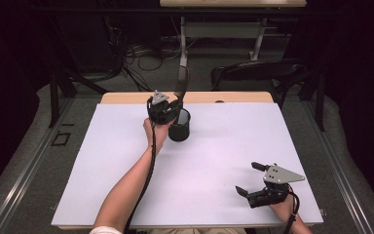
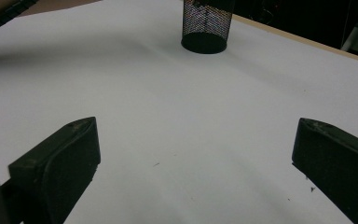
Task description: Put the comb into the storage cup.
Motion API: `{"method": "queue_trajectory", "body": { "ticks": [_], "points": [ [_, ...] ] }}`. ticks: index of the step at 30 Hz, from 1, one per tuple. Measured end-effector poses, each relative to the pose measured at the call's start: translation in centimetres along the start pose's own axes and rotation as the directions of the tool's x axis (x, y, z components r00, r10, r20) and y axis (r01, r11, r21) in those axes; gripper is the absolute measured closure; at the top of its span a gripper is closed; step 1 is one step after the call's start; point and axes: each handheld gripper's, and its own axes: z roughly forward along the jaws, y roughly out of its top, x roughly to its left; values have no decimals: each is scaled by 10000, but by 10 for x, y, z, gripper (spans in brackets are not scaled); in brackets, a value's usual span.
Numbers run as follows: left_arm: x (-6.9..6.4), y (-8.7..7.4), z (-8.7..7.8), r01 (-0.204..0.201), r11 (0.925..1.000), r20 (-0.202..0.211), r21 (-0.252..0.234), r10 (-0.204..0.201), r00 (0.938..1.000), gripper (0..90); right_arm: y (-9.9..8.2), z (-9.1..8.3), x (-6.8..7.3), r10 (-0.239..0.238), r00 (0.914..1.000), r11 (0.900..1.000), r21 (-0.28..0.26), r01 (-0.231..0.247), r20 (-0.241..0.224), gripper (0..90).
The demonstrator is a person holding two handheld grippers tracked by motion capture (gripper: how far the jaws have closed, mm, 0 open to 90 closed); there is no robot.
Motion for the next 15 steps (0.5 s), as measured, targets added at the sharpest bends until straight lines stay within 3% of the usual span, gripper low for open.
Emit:
{"method": "queue_trajectory", "body": {
  "ticks": [15],
  "points": [
    [-1,-6,0,-81,9999,13,64,81,10000,727,0,0,0,-1,10000,10000,-2,1,-2,4]
  ]
}}
